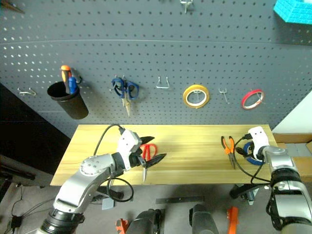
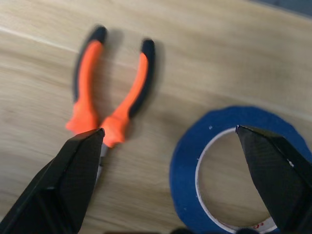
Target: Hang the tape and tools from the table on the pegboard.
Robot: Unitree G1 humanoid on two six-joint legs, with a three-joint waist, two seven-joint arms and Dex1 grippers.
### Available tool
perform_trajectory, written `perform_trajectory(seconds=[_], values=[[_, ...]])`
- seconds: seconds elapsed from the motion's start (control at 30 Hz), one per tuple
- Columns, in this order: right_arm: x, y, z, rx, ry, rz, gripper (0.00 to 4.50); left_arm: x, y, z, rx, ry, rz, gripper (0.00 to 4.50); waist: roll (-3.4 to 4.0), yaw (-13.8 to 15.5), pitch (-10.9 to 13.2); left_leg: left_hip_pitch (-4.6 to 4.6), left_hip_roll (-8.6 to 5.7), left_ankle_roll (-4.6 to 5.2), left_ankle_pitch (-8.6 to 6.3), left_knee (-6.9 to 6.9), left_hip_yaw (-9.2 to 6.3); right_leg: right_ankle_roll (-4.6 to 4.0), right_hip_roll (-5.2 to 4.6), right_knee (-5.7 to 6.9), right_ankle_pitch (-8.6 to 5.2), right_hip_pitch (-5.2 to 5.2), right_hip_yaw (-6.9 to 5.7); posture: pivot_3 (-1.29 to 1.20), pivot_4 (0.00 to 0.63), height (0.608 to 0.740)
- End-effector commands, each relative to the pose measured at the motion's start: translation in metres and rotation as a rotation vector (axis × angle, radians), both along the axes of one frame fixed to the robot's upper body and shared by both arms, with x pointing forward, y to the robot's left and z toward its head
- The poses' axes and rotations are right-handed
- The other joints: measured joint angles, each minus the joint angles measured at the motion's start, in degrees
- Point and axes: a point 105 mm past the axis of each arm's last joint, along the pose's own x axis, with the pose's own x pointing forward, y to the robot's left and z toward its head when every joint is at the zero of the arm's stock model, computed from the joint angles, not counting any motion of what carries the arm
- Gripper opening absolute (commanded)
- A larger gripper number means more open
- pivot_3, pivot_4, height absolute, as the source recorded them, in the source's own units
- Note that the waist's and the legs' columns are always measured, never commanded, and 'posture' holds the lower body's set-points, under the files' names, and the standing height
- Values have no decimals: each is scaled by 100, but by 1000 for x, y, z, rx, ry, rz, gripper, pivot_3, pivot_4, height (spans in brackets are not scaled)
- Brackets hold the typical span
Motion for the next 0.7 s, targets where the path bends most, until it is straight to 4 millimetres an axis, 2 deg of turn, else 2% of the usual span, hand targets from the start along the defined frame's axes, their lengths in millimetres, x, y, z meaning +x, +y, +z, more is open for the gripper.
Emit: perform_trajectory(seconds=[0.03,0.17,0.37,0.5,0.7], values=[[1,-11,-1,-24,22,-62,4500,-9,-12,15,7,-53,-102,4452,-5,0,46,-4,0,0,0,0,-2,0,0,0,0,-2,-1,-56,249,740],[-2,-9,-10,-25,77,-71,4500,-11,-14,17,21,-64,-128,4452,-6,2,92,-50,1,0,1,4,-2,-4,1,7,3,-51,-2,-42,255,740],[-8,-3,-23,-35,152,-54,4500,-11,-12,18,31,-71,-137,4452,-9,0,125,-54,0,1,0,4,-2,-4,0,6,4,-54,-2,-29,256,740],[-11,-1,-29,-33,179,-62,3636,-11,-10,18,45,-77,-141,4500,-12,0,126,-53,1,1,0,6,-3,-3,1,7,4,-53,-4,-19,252,740],[-17,1,-39,-20,215,-81,1581,-11,-8,18,48,-79,-142,4500,-14,5,127,-52,1,1,1,11,-5,-1,1,7,6,-49,-4,-16,244,740]])
